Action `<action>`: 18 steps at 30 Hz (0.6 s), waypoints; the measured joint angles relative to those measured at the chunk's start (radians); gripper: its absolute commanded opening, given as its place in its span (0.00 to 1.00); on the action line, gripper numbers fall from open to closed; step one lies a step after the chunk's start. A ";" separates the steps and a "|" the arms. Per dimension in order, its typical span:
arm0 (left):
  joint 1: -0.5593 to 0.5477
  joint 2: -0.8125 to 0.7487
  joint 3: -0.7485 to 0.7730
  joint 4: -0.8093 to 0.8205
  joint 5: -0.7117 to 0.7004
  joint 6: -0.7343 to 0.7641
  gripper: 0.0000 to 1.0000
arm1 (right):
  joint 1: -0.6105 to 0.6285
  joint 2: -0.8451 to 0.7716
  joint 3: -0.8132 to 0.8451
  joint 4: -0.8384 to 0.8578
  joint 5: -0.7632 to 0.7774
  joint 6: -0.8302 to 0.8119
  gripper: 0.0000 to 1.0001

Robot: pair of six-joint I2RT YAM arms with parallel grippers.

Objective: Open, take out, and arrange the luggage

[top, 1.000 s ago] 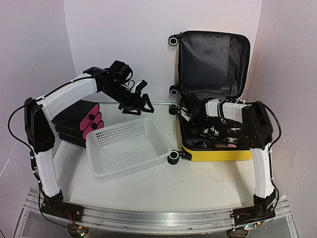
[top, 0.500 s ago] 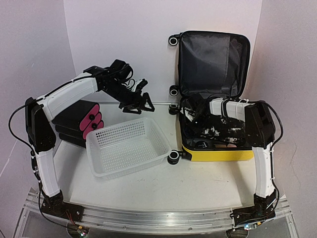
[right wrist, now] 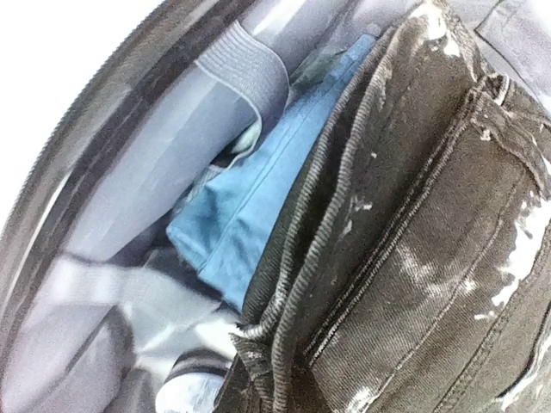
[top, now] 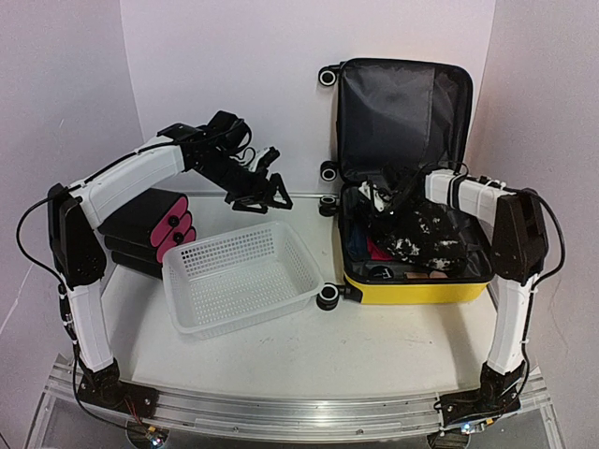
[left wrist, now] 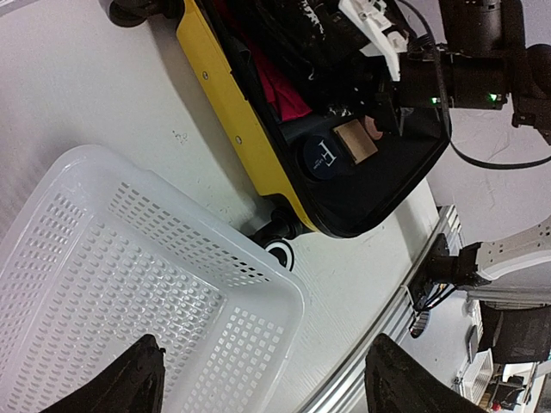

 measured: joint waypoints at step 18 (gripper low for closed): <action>0.011 0.054 0.058 0.000 0.011 0.001 0.80 | -0.003 -0.101 -0.131 -0.222 -0.098 -0.077 0.44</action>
